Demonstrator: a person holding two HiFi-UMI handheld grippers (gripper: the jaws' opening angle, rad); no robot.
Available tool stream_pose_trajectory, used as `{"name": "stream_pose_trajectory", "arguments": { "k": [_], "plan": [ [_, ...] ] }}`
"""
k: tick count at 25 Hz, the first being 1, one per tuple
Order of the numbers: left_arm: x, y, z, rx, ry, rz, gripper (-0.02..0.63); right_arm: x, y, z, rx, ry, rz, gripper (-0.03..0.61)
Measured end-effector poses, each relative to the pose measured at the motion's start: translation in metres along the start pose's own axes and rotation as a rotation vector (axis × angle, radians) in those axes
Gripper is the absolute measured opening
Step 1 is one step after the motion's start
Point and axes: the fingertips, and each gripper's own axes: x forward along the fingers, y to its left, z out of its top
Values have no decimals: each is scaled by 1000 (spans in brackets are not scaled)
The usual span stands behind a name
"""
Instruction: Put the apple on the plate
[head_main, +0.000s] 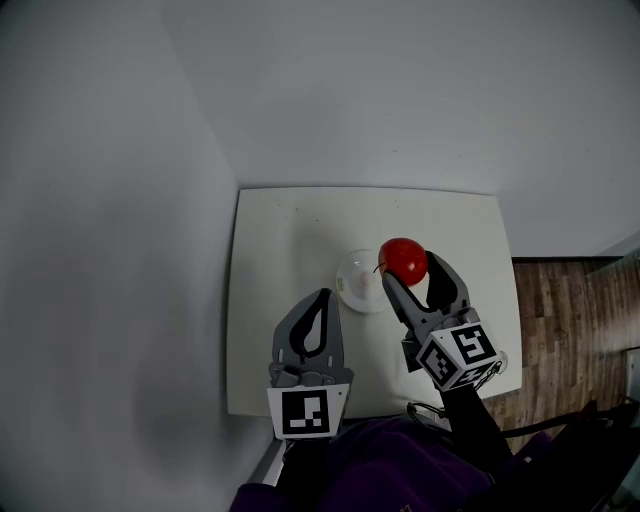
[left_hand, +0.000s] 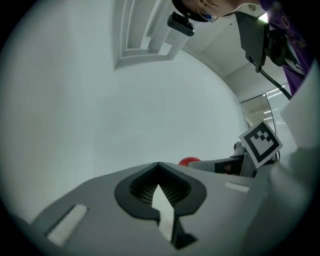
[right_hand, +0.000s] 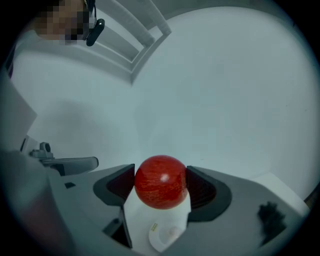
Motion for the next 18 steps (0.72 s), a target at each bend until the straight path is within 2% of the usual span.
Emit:
{"name": "stream_pose_trajectory", "arguments": {
  "k": [9,18],
  "plan": [
    [18,4,-33,-21,91,-12,6,20,-11,-36,37,95,-17,328],
    [26,7,-68,-55,141,-47,6,32,-12,-77,19,185,-15,328]
  ]
}}
